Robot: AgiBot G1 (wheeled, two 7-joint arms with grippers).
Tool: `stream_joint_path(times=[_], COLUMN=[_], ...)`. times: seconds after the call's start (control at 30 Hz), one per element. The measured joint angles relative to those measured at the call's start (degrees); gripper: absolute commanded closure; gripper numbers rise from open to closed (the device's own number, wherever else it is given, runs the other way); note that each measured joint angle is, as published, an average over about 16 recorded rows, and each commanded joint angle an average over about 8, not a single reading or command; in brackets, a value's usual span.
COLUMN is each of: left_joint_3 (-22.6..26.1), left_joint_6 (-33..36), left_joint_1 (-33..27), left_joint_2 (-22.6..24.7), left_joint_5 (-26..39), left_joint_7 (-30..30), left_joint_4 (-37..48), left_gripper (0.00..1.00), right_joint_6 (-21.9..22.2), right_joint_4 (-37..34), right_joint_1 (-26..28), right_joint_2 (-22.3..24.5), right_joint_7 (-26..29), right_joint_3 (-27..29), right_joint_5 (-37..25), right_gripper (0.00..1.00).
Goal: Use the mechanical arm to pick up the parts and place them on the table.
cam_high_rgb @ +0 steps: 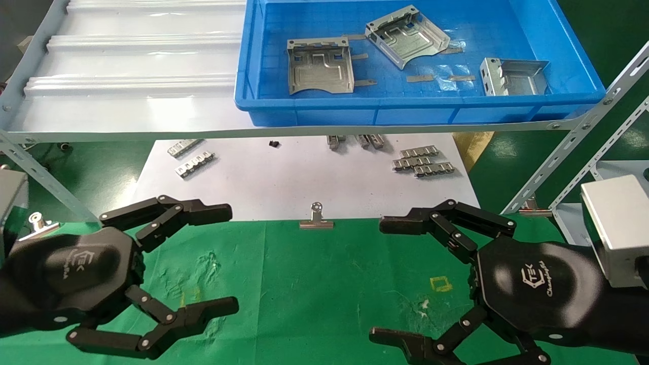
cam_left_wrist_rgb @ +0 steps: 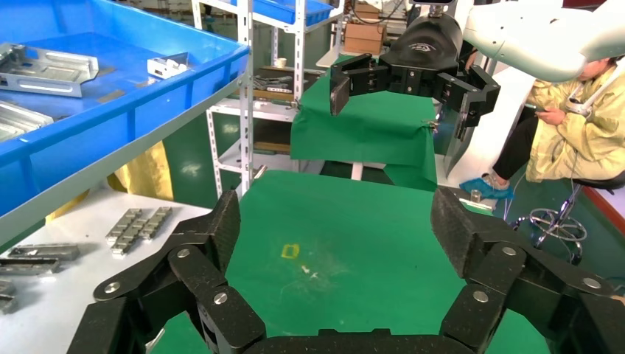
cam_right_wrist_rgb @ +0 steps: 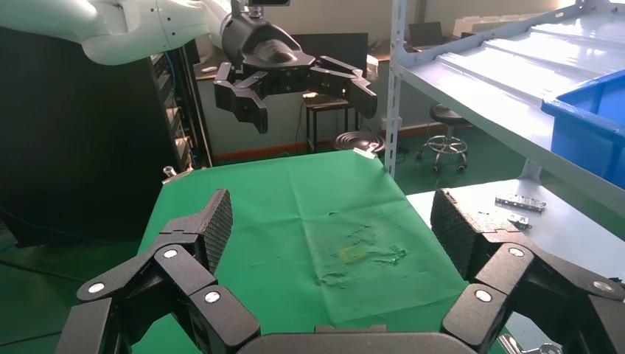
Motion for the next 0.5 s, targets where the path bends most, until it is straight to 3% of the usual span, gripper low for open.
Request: stream_joint_path(times=[0.5], left_joint_3=[0.0], left_joint_6=[0.0], left_joint_1=[0.0], left_joint_2=[0.0], left_joint_5=[0.0], left_joint_7=[0.0], left_joint_4=[0.0], left_gripper=[1.0], right_joint_6=[0.0], right_joint_4=[0.0], right_joint_1=[0.0], right_joint_2=[0.0], right_joint_7=[0.0], right_joint_3=[0.0], right_joint_5=[0.0], right_gripper=[0.0])
